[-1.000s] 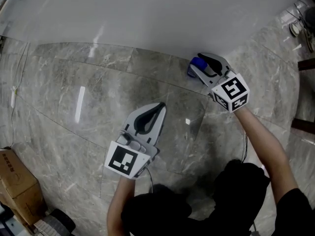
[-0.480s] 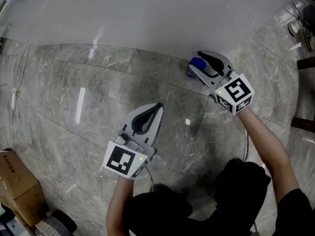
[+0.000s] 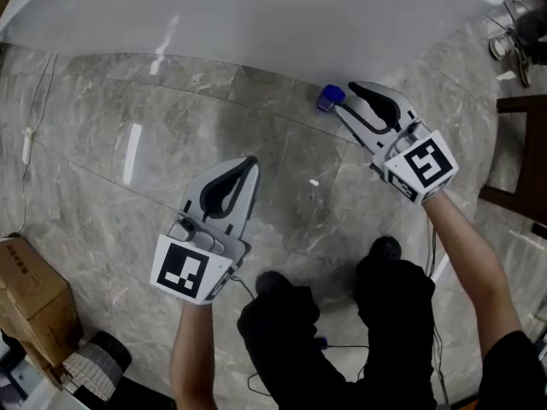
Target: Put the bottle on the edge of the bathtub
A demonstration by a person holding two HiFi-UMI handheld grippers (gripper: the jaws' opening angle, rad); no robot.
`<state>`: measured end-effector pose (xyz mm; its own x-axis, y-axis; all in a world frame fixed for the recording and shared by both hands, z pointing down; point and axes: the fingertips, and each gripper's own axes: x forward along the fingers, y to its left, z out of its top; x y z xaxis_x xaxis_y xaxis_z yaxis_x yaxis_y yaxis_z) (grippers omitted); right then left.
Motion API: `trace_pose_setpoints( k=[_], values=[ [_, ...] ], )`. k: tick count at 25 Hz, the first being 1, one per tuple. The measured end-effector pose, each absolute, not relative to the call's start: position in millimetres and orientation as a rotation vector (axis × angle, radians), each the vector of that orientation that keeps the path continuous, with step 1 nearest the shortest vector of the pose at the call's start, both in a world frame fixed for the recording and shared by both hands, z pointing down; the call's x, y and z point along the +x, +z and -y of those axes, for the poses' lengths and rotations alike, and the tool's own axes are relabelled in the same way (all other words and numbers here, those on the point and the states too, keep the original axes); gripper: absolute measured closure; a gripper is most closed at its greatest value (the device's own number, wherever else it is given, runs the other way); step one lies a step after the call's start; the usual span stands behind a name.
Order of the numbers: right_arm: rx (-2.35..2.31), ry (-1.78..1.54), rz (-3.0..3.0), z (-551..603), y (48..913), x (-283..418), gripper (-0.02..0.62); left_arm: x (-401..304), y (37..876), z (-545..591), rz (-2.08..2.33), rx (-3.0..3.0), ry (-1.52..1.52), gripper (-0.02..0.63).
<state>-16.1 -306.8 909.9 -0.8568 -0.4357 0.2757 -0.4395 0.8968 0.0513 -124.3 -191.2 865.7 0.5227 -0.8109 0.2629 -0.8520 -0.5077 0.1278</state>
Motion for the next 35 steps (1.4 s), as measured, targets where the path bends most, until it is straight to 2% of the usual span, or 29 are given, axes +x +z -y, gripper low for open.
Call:
trace_pose_setpoints(
  k=[7, 18, 22, 28, 35],
  values=[
    [0.583, 0.090, 2.783, 263, 754, -14, 0.479, -124, 718, 162, 1.439, 2.408, 0.156, 0.594],
    [0.486, 0.071, 2.911, 203, 483, -20, 0.525, -108, 466, 119, 1.506, 2.419, 0.200, 0.594],
    [0.521, 0.149, 2.886, 190, 426, -5, 0.554, -102, 395, 106, 1.611, 2.353, 0.164, 0.594],
    [0.593, 0.355, 2.868, 168, 340, 27, 0.565, -88, 318, 71, 1.726, 2.278, 0.162, 0.594],
    [0.581, 0.296, 2.887, 135, 259, 59, 0.581, -67, 236, 53, 1.841, 2.221, 0.090, 0.594]
  ],
)
